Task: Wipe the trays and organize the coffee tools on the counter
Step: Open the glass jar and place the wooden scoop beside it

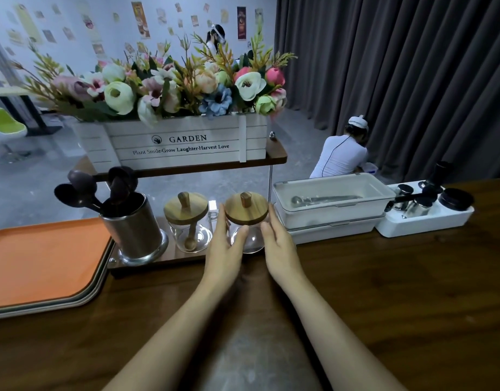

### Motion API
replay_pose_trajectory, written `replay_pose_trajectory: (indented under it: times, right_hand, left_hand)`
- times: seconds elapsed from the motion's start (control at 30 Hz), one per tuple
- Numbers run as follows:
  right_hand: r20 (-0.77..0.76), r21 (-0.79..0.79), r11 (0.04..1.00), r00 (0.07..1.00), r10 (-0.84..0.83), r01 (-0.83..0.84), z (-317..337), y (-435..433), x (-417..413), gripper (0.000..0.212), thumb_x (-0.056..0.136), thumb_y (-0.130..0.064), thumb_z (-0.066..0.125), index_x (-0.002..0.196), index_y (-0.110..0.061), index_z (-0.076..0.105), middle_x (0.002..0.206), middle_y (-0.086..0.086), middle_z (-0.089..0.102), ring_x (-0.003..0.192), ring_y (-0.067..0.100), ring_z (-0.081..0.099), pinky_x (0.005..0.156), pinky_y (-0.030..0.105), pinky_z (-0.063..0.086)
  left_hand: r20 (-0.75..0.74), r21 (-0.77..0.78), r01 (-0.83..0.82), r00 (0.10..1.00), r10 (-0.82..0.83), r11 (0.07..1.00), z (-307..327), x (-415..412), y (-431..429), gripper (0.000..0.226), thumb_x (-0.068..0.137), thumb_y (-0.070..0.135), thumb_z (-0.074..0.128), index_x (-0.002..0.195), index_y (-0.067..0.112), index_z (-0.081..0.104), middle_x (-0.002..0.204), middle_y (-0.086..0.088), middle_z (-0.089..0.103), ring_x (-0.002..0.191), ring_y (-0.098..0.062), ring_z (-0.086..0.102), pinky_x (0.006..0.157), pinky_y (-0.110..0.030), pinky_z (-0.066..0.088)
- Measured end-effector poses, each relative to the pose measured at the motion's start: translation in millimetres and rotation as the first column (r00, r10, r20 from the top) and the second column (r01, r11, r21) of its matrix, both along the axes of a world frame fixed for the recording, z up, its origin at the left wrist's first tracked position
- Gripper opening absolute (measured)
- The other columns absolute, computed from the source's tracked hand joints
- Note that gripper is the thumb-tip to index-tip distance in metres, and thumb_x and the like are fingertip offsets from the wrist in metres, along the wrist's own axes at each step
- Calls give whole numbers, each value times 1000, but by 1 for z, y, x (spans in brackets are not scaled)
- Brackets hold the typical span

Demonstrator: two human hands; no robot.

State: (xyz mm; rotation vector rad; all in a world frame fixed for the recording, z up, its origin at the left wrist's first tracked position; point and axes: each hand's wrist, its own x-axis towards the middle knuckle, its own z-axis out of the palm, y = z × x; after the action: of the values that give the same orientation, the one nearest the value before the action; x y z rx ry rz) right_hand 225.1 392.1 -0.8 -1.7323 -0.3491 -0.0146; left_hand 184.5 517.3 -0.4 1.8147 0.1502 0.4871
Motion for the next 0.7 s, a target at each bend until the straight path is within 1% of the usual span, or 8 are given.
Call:
replay_pose_trajectory:
  times: [0.13, 0.2, 0.3, 0.4, 0.47, 0.53, 0.6, 0.7]
  right_hand:
    - [25, -1, 1000, 999, 31, -31, 11, -15, -20, 46, 108, -23, 41, 151, -41, 36, 153, -23, 41, 139, -10, 34, 115, 14, 29]
    - [21, -11, 999, 999, 31, -31, 12, -23, -31, 47, 108, -26, 42, 152, -42, 35, 153, -24, 40, 139, -10, 34, 112, 10, 29]
    - [42, -41, 999, 999, 19, -17, 8, -33, -45, 48, 108, -27, 42, 152, -46, 36, 148, -30, 45, 136, -10, 39, 111, 15, 33]
    - [42, -72, 997, 999, -1, 4, 4, -45, -56, 48, 108, -26, 42, 152, -45, 37, 127, -47, 51, 124, -19, 45, 108, 16, 37]
    - [36, -66, 998, 999, -21, 23, 2, -56, -64, 47, 108, -26, 43, 151, -44, 40, 129, -43, 53, 127, -14, 46, 115, 25, 37]
    - [31, -44, 999, 999, -20, 21, 0, -70, -73, 46, 108, -27, 43, 151, -44, 41, 139, -31, 54, 135, -5, 44, 118, 33, 36]
    - [14, -7, 1000, 1000, -14, 14, -2, -89, -80, 46, 108, -26, 43, 151, -40, 41, 142, -27, 53, 136, -5, 43, 118, 34, 36]
    - [8, -6, 999, 999, -54, 54, -4, -124, -85, 46, 107, -26, 46, 151, -36, 42, 142, -27, 53, 135, -8, 43, 118, 36, 36]
  left_hand:
    - [48, 8, 28, 998, -28, 1000, 2, -16, -6, 65, 98, 30, 58, 157, 22, 32, 151, 7, 51, 140, -8, 46, 117, -42, 39]
    - [39, 11, 23, 999, -23, 1000, 1, -27, -11, 69, 96, 35, 59, 158, 27, 31, 148, 12, 53, 134, -1, 51, 113, -36, 43]
    - [28, 8, 10, 1000, -10, 1000, -2, -43, -20, 71, 92, 40, 59, 157, 33, 32, 133, 23, 62, 116, 6, 60, 99, -25, 47]
    - [26, 24, 2, 1000, -3, 1000, -2, -56, -29, 69, 95, 38, 62, 157, 35, 32, 129, 21, 65, 114, 6, 62, 100, -28, 49]
    - [21, 23, 6, 1000, -6, 1000, -5, -62, -37, 68, 99, 31, 64, 157, 37, 31, 127, 23, 66, 115, 8, 61, 102, -26, 47]
    - [5, 29, -3, 1000, 3, 1000, -8, -68, -50, 69, 98, 30, 65, 157, 40, 30, 121, 35, 63, 113, 14, 58, 100, -20, 45]
    - [-3, 52, 0, 1000, 0, 999, -10, -73, -68, 70, 98, 34, 65, 157, 43, 28, 112, 45, 61, 109, 17, 58, 95, -17, 44]
    - [-18, 51, 28, 999, -28, 998, -13, -77, -100, 71, 97, 37, 66, 157, 43, 28, 104, 48, 60, 104, 18, 58, 94, -19, 46]
